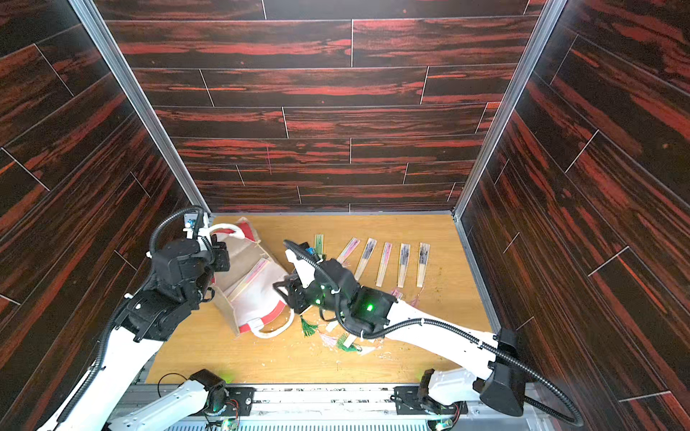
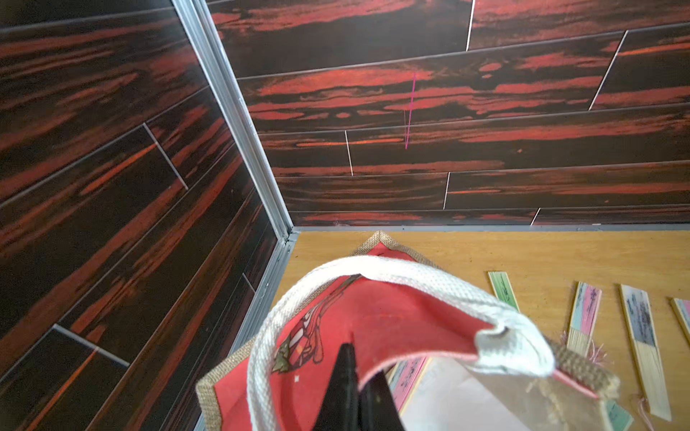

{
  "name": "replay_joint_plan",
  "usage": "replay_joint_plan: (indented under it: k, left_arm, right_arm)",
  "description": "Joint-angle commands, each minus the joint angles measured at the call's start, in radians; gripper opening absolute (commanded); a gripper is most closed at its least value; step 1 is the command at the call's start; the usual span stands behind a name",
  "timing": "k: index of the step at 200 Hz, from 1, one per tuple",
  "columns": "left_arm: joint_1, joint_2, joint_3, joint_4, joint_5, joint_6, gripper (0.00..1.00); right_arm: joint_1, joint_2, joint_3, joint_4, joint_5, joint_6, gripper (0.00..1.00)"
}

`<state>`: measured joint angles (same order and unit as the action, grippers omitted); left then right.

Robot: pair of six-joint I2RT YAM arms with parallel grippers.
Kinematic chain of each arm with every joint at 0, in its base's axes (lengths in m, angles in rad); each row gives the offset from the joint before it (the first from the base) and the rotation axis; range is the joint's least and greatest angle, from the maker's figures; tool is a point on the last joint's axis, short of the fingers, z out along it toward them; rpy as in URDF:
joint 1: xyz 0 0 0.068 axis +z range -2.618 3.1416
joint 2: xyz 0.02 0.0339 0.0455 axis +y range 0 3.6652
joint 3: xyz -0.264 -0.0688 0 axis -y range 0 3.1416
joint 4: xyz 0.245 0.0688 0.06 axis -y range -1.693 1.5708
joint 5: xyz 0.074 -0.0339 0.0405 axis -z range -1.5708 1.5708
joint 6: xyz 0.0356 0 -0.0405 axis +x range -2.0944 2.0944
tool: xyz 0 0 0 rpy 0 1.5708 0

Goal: Take out the folding fans from the tote bags
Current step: Pick up the folding fan from the canvas bag.

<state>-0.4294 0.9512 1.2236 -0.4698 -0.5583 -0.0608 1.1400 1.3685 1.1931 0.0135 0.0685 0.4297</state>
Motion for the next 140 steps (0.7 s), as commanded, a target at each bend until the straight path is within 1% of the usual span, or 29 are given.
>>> replay_joint_plan:
  k: [1,53,95,140]
  left_arm:
    - [0.000,0.004,0.067,0.076,-0.022,-0.022,0.00]
    - [0.000,0.027,0.119,0.072,0.019,-0.047,0.00]
    - [0.000,0.022,0.125,0.085,0.066,-0.075,0.00]
    - [0.000,-0.011,0.113,0.123,0.129,-0.099,0.00]
  right_arm:
    - [0.013,0.106,0.045,0.036,-0.047,-0.015,0.40]
    - [0.031,0.330,0.188,-0.041,-0.010,-0.008,0.39]
    - [0.032,0.490,0.320,-0.124,0.027,0.021,0.45]
    - [0.030,0.638,0.471,-0.194,0.012,0.056,0.45]
